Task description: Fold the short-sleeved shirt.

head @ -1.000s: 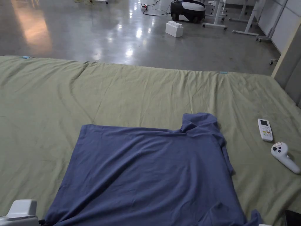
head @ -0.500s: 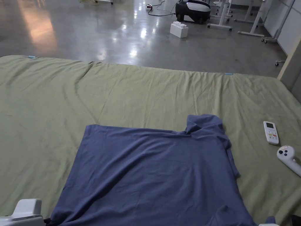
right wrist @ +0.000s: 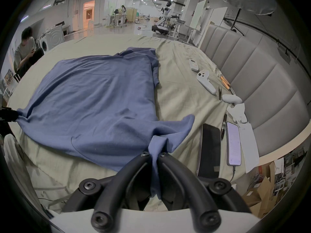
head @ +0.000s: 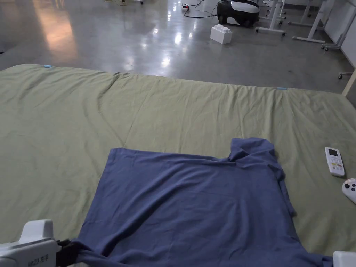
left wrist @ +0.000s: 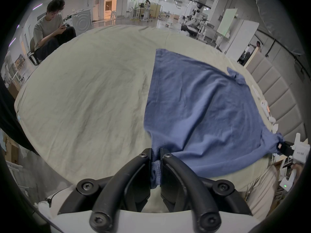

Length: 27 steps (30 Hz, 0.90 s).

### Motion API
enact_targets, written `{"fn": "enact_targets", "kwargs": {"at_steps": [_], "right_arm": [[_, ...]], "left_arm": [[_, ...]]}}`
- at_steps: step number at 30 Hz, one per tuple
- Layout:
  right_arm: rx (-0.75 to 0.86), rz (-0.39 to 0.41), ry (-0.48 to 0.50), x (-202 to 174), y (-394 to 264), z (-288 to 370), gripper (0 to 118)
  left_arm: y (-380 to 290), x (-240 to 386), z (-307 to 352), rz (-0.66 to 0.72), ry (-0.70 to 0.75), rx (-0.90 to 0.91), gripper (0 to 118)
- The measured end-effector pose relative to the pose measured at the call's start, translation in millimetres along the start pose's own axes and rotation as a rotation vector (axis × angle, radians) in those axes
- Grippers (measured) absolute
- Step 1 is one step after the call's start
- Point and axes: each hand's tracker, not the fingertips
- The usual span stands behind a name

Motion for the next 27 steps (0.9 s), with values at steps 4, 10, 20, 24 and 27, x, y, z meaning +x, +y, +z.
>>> {"fn": "enact_targets", "kwargs": {"at_steps": [4, 10, 20, 24, 27], "right_arm": [[0.045, -0.024, 0.013, 3, 28, -12, 4], [0.098, -0.056, 0.034, 8, 77, -52, 4], [0.082, -0.074, 0.060, 9, 123, -146, 4], [0.025, -0.032, 0.049, 4, 126, -171, 4], [0.014, -0.027, 0.050, 2, 125, -182, 5]], "left_arm": [[31, 5, -12, 0.001, -0.004, 0.032, 9], [84, 12, -45, 0.020, -0.001, 0.057, 9], [121, 29, -97, 0.050, 0.037, 0.038, 9], [124, 32, -117, 0.056, 0.057, 0.008, 9], [128, 22, -144, 0.046, 0.068, -0.010, 9]]}}
